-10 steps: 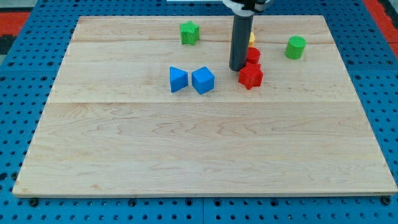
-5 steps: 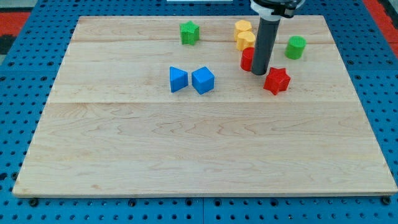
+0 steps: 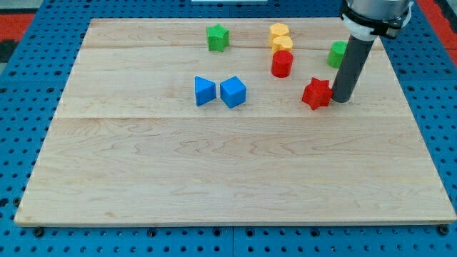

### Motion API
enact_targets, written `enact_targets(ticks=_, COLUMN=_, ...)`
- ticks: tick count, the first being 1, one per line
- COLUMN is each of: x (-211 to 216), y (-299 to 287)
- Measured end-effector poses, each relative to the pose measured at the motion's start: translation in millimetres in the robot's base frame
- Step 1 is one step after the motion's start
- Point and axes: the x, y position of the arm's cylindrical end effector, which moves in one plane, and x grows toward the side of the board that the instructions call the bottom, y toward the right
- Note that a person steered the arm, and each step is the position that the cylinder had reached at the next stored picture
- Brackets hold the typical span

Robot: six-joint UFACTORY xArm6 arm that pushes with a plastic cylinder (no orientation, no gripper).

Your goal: Push the red blocks upwards

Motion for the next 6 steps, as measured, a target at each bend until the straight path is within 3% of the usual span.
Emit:
enact_targets(ticks=4, x=15, y=-72)
enact_targets(ticks=6, x=10, y=-72)
